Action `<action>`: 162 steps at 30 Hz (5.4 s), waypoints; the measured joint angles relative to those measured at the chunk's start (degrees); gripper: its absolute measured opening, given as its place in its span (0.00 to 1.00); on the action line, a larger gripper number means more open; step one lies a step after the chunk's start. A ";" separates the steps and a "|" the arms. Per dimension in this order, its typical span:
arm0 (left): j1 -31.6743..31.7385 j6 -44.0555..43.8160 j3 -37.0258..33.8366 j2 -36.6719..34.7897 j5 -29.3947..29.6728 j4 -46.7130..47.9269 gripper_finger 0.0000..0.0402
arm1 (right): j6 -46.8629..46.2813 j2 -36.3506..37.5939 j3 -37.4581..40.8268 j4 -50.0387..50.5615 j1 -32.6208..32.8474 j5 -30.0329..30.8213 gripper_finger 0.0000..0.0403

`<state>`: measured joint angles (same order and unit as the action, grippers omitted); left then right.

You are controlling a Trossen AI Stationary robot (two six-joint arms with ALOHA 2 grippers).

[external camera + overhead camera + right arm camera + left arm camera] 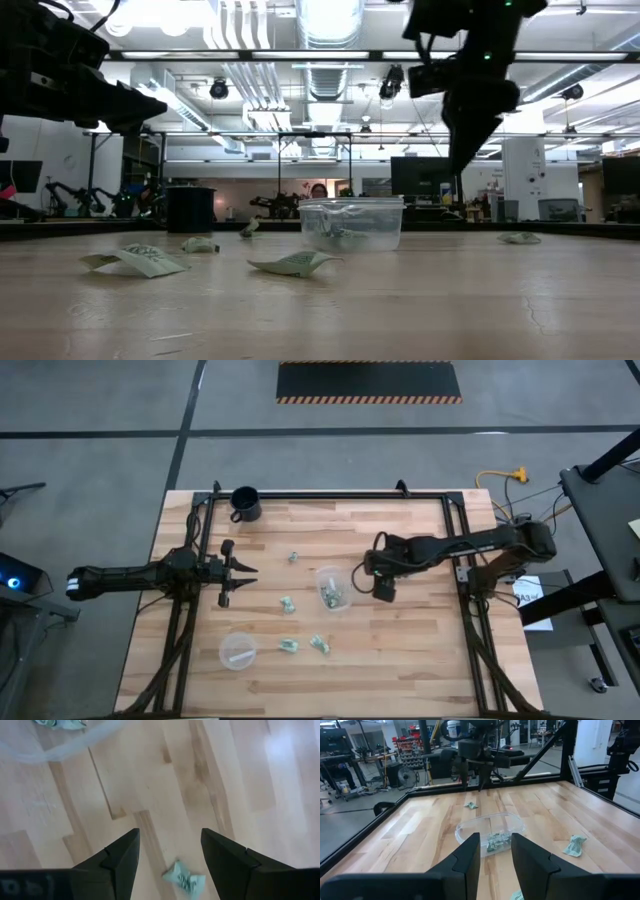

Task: Pick and place items into bin
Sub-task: Put the stevia packet into the transparent bin

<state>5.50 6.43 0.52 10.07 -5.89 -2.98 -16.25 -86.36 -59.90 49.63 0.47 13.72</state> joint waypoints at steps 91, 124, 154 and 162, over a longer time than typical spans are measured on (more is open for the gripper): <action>0.00 0.00 0.01 -0.02 0.00 0.01 0.23 | -15.06 1.75 14.57 -8.33 -15.08 -16.84 0.50; 0.00 -0.01 0.00 0.00 0.00 0.02 0.23 | -10.64 -9.21 12.22 -6.63 -15.76 -13.60 0.45; 0.00 -0.01 0.01 0.00 0.00 0.00 0.23 | 5.98 -4.45 10.69 -16.79 -15.66 -9.49 0.02; 0.00 -0.01 0.01 0.02 0.00 0.00 0.23 | 7.72 -3.90 13.83 -36.32 -14.58 -9.29 0.02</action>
<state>5.50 6.42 0.53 10.09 -5.89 -2.98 -8.54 -90.26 -46.07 13.31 -14.11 4.43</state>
